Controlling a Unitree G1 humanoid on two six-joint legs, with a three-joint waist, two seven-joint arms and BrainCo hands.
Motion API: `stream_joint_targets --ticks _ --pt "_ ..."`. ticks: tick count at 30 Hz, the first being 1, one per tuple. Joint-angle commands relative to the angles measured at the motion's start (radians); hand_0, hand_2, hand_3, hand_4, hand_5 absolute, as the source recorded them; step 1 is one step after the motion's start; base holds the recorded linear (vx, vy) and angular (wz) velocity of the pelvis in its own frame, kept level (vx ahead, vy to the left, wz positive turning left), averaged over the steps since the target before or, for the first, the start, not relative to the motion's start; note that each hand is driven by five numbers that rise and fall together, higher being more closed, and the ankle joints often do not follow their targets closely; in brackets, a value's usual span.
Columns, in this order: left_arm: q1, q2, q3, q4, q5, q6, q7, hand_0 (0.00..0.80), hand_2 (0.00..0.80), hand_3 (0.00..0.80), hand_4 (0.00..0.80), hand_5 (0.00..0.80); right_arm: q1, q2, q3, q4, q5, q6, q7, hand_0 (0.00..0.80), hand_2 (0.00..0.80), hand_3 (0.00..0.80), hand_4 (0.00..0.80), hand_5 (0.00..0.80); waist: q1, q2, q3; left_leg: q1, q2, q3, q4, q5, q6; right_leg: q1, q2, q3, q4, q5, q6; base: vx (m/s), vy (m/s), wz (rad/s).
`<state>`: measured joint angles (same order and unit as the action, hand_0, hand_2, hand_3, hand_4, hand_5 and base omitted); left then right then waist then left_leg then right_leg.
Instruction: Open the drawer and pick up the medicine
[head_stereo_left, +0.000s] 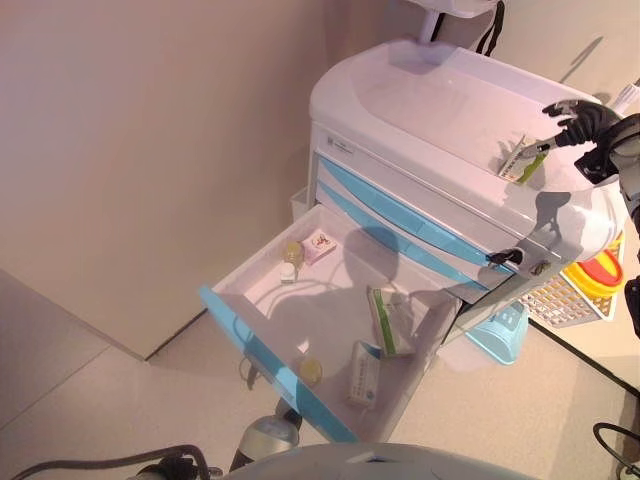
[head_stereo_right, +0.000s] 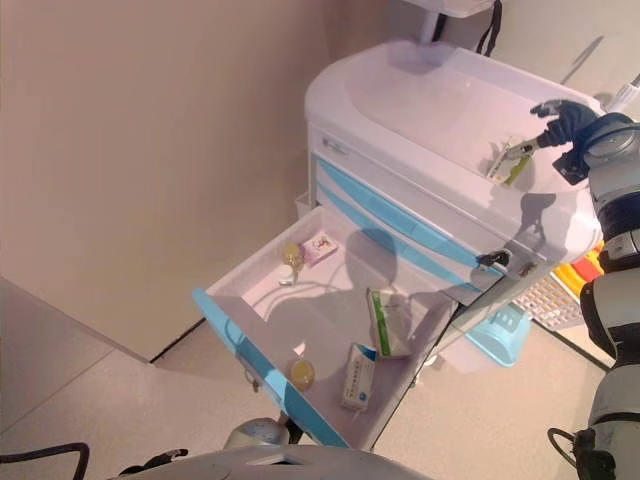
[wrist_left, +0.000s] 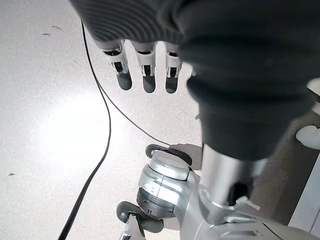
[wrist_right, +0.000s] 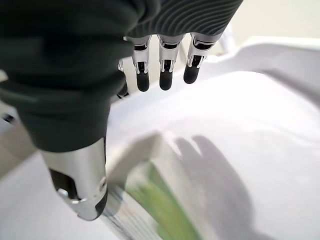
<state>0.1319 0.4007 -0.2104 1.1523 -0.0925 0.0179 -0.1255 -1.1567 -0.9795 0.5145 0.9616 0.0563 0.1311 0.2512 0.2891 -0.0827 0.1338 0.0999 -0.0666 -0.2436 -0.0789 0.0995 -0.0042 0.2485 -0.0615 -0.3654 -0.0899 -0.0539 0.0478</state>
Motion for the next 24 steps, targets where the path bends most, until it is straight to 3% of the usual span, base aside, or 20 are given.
stream_joint_targets --ticks 1,9,14,17,19,21,22,23,24 --pt "0.024 0.040 -0.054 -0.005 0.034 -0.018 -0.008 0.000 0.000 0.000 0.000 0.000 -0.104 -0.098 0.038 -0.111 0.082 -0.064 -0.110 0.000 0.000 0.000 0.000 0.000 0.003 -0.025 -0.045 0.058 -0.024 0.072 0.016 -0.134 0.025 -0.073 -0.048 0.104 0.094 0.026 0.048 -0.042 -0.042 -0.02" --pt "0.014 0.051 -0.055 -0.001 0.056 -0.024 -0.018 0.000 0.000 0.000 0.000 0.000 -0.103 -0.181 0.020 -0.304 0.271 -0.096 -0.203 0.000 0.000 0.000 0.000 0.000 -0.066 -0.028 -0.058 0.059 -0.018 0.133 0.025 -0.152 0.027 -0.092 -0.044 0.155 0.095 0.027 0.051 -0.085 -0.054 -0.14" --pt "-0.007 0.043 -0.071 -0.005 0.069 -0.048 -0.026 0.000 0.000 0.000 0.000 0.000 0.047 -0.185 -0.195 -0.428 0.406 -0.120 -0.464 0.000 0.000 0.000 0.000 0.000 -0.117 -0.017 -0.063 0.053 -0.014 0.184 0.051 -0.177 0.030 -0.110 -0.042 0.196 0.099 0.028 0.056 -0.135 -0.064 -0.32" --pt "-0.020 0.027 -0.091 -0.057 0.093 -0.038 -0.022 0.000 0.000 0.000 0.000 0.000 0.319 -0.088 -0.465 -0.589 0.397 -0.150 -0.594 0.000 0.000 0.000 0.000 0.000 -0.159 0.005 -0.063 0.046 -0.013 0.214 0.068 -0.188 0.036 -0.127 -0.039 0.230 0.094 0.039 0.058 -0.134 -0.043 -0.29" --pt "-0.023 0.020 -0.113 -0.097 0.157 -0.049 -0.010 0.000 0.000 0.000 0.000 0.000 0.536 0.037 -0.605 -0.700 0.333 -0.188 -0.639 0.000 0.000 0.000 0.000 0.000 -0.188 0.024 -0.060 0.047 -0.010 0.231 0.068 -0.194 0.039 -0.134 -0.034 0.259 0.082 0.047 0.059 -0.104 -0.022 -0.45" --pt "-0.018 0.022 -0.142 -0.150 0.208 -0.045 0.004 0.000 0.000 0.000 0.000 0.000 0.708 0.153 -0.668 -0.767 0.272 -0.234 -0.670 0.000 0.000 0.000 0.000 0.000 -0.215 0.041 -0.056 0.050 -0.006 0.250 0.062 -0.197 0.041 -0.140 -0.027 0.286 0.069 0.058 0.062 -0.057 -0.016 -0.56" --pt "-0.018 0.023 -0.143 -0.150 0.208 -0.045 0.004 0.000 0.000 0.000 0.000 0.000 0.711 0.154 -0.671 -0.770 0.271 -0.233 -0.670 0.000 0.000 0.000 0.000 0.000 -0.213 0.040 -0.057 0.050 -0.006 0.251 0.062 -0.197 0.041 -0.140 -0.027 0.287 0.068 0.058 0.062 -0.059 -0.021 -0.68" --pt "-0.012 0.021 -0.162 -0.191 0.232 -0.031 0.010 0.000 0.000 0.000 0.000 0.000 0.852 0.260 -0.682 -0.809 0.198 -0.295 -0.684 0.000 0.000 0.000 0.000 0.000 -0.244 0.056 -0.048 0.053 -0.001 0.268 0.056 -0.197 0.041 -0.145 -0.023 0.309 0.054 0.070 0.066 -0.052 -0.020 -0.61" --pt "-0.012 0.021 -0.170 -0.203 0.241 -0.026 0.006 0.000 0.000 0.000 0.000 0.000 0.926 0.309 -0.689 -0.828 0.181 -0.320 -0.678 0.000 0.000 0.000 0.000 0.000 -0.262 0.064 -0.046 0.051 0.004 0.284 0.054 -0.196 0.041 -0.152 -0.021 0.321 0.050 0.075 0.069 -0.057 -0.028 -0.56"
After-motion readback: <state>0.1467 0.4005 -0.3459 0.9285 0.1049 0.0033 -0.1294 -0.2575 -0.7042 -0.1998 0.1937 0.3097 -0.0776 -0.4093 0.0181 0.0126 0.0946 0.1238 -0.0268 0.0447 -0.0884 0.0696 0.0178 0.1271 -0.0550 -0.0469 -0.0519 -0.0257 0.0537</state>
